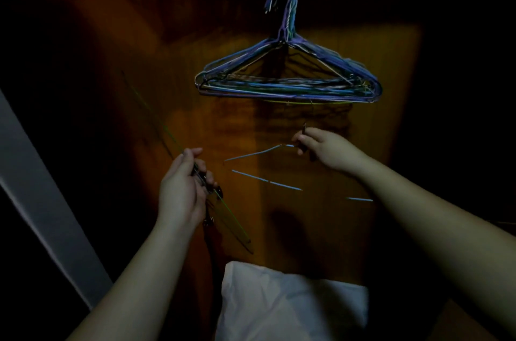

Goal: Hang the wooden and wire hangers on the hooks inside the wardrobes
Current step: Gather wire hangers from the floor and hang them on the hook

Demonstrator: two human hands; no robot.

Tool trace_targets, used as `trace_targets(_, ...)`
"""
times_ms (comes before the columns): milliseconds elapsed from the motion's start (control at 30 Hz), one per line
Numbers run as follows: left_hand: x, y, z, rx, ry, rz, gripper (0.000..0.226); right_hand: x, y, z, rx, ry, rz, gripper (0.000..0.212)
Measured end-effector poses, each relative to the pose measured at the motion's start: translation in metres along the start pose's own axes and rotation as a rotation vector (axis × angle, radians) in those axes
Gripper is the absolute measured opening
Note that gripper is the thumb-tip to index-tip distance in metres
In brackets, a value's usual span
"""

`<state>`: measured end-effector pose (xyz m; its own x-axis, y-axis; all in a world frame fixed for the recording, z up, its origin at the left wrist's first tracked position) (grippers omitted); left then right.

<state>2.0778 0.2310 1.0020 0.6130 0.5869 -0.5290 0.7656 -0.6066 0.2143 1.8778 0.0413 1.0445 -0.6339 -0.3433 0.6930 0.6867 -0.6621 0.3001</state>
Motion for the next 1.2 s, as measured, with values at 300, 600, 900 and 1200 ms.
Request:
trace_targets(300,-0.052,0.012,-0.055,-0.08,0.04,0.11,0.026,0.084,0.022,0.061,0.14,-0.102,-0.275,0.016)
trace_targets(600,-0.081,0.023,-0.102,-0.197,0.051,0.127,0.026,0.155,0.055,0.109,0.197,0.002,-0.524,0.02)
trace_targets(900,-0.083,0.014,-0.102,-0.193,0.072,0.127,0.026,0.16,0.098,0.123,0.171,-0.014,-0.519,0.023)
trace_targets(1200,-0.073,0.014,-0.092,-0.162,0.101,0.099,0.026,0.125,0.11,0.107,0.152,-0.071,-0.485,0.019)
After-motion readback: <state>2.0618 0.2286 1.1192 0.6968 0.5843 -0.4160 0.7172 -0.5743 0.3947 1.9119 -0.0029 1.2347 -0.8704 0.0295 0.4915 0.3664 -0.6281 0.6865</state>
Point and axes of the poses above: each hand's wrist, its own y-axis towards the middle knuckle, its own x-axis out of the back of the hand, z = x × y, the point moved 10 cm from there along y, towards the middle knuckle, and after that the axes turned 1 degree about -y, right-handed, at the moved point
